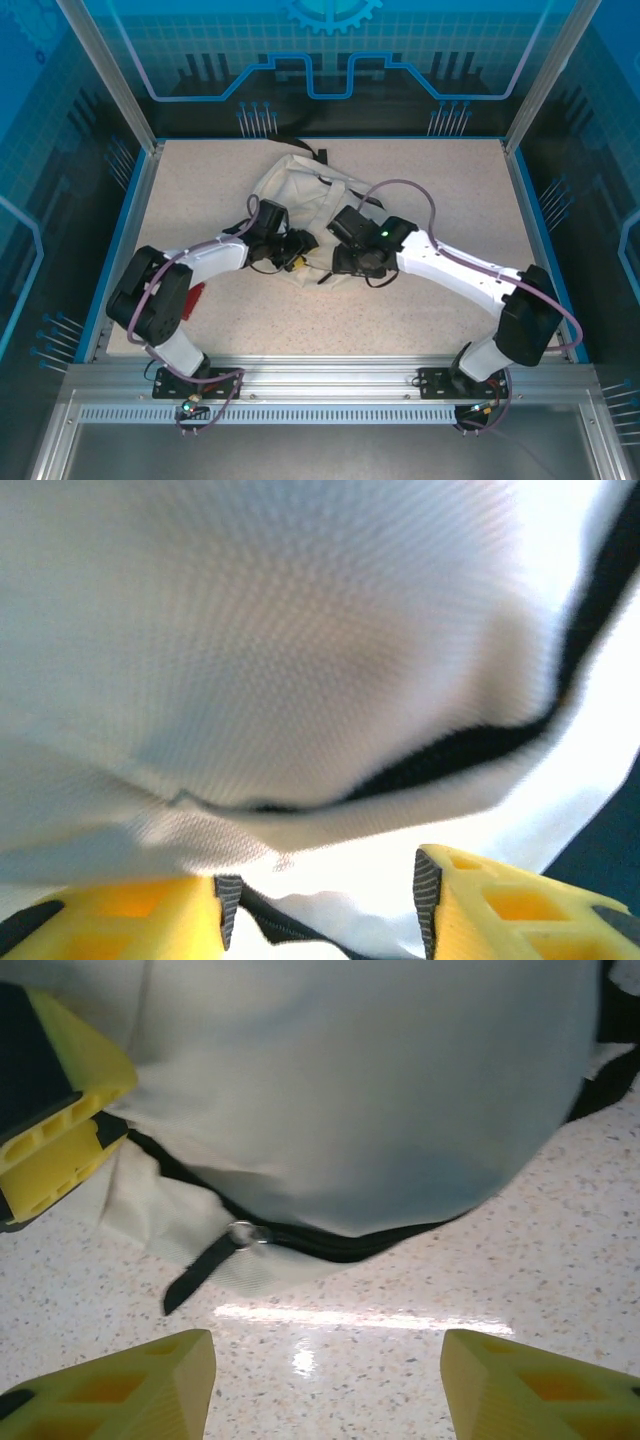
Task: Pack the student bag
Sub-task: Zip the student bag at the center of the table.
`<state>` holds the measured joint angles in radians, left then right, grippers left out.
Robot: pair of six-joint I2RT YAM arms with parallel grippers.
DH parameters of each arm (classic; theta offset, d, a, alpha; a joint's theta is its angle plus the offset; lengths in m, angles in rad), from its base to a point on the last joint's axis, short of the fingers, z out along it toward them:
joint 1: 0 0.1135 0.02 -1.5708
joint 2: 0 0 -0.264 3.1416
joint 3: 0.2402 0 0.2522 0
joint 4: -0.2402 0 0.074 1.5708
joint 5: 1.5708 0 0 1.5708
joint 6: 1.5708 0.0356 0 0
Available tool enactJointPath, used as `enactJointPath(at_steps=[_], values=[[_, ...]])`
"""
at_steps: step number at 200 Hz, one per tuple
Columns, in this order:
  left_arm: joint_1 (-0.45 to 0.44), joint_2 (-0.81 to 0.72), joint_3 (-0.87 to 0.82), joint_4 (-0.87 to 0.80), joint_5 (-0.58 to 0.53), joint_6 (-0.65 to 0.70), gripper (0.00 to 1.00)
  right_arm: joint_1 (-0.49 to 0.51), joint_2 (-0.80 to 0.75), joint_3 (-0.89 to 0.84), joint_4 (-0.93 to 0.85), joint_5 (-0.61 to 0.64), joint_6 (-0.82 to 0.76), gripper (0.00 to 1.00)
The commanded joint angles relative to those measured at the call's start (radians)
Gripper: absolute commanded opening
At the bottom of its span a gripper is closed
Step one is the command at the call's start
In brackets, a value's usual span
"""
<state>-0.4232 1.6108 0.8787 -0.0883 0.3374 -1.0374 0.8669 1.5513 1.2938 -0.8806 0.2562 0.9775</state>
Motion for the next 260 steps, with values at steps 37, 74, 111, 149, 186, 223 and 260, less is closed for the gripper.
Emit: enactJointPath(at_steps=[37,74,111,149,186,223,260], values=[[0.145,-0.275,-0.129,-0.185,-0.115,0.08,0.63,0.124,0.242,0.232,-0.17,0.074,0.108,0.54],[0.196,-0.372,-0.188,-0.25,-0.141,0.103,0.67,0.138,0.377,0.336,-0.243,0.076,0.156,0.52],[0.218,-0.414,-0.214,-0.269,-0.148,0.113,0.7,0.139,0.509,0.463,-0.352,0.065,0.185,0.48],[0.229,-0.428,-0.218,-0.283,-0.155,0.132,0.7,0.141,0.573,0.506,-0.393,0.052,0.214,0.46],[0.238,-0.435,-0.219,-0.289,-0.157,0.141,0.71,0.139,0.605,0.537,-0.429,0.048,0.226,0.43],[0.242,-0.437,-0.22,-0.285,-0.147,0.142,0.72,0.138,0.588,0.533,-0.447,0.065,0.239,0.28],[0.244,-0.441,-0.22,-0.284,-0.139,0.141,0.72,0.139,0.55,0.509,-0.453,0.084,0.236,0.03]])
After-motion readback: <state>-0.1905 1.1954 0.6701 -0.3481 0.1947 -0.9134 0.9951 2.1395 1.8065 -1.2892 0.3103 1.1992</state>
